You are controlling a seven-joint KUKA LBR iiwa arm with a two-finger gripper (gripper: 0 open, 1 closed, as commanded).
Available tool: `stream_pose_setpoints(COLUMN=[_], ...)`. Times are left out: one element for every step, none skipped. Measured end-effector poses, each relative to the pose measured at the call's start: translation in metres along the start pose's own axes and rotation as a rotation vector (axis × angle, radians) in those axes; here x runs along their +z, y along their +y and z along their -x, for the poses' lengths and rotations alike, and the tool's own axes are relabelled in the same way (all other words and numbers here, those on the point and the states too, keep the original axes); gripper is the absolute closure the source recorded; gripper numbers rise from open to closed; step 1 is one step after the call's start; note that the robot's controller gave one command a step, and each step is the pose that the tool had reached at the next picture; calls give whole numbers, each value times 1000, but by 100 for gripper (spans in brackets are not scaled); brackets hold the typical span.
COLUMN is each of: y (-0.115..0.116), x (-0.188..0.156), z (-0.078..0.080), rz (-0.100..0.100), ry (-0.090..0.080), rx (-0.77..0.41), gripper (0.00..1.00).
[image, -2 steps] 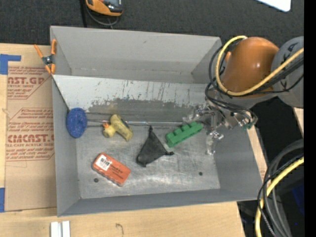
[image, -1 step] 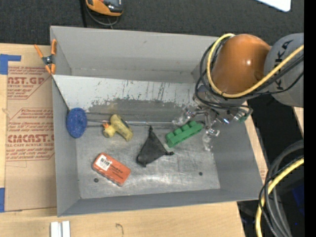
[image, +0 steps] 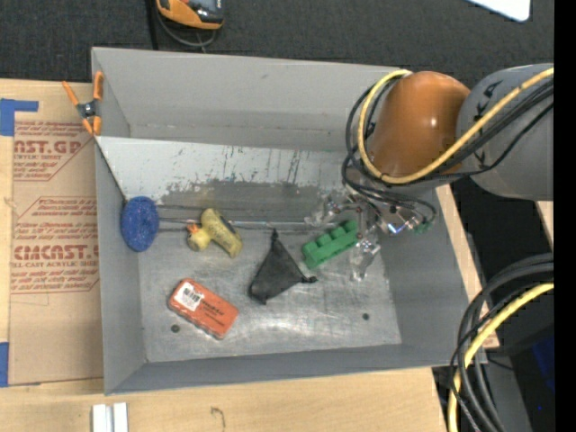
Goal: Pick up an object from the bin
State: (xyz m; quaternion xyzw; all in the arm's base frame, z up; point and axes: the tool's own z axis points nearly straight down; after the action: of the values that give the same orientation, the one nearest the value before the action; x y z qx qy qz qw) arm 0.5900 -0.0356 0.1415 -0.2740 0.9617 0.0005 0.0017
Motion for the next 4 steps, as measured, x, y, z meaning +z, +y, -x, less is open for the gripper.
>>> stream_pose_setpoints(y=[8,10,10,9], x=[39,67,70,67], z=[1,-11,-12,-11], rz=[-1,0,-1,-3], ry=[0,2,2,-1], rx=[38,164,165,164], gripper=[0,100,0,100])
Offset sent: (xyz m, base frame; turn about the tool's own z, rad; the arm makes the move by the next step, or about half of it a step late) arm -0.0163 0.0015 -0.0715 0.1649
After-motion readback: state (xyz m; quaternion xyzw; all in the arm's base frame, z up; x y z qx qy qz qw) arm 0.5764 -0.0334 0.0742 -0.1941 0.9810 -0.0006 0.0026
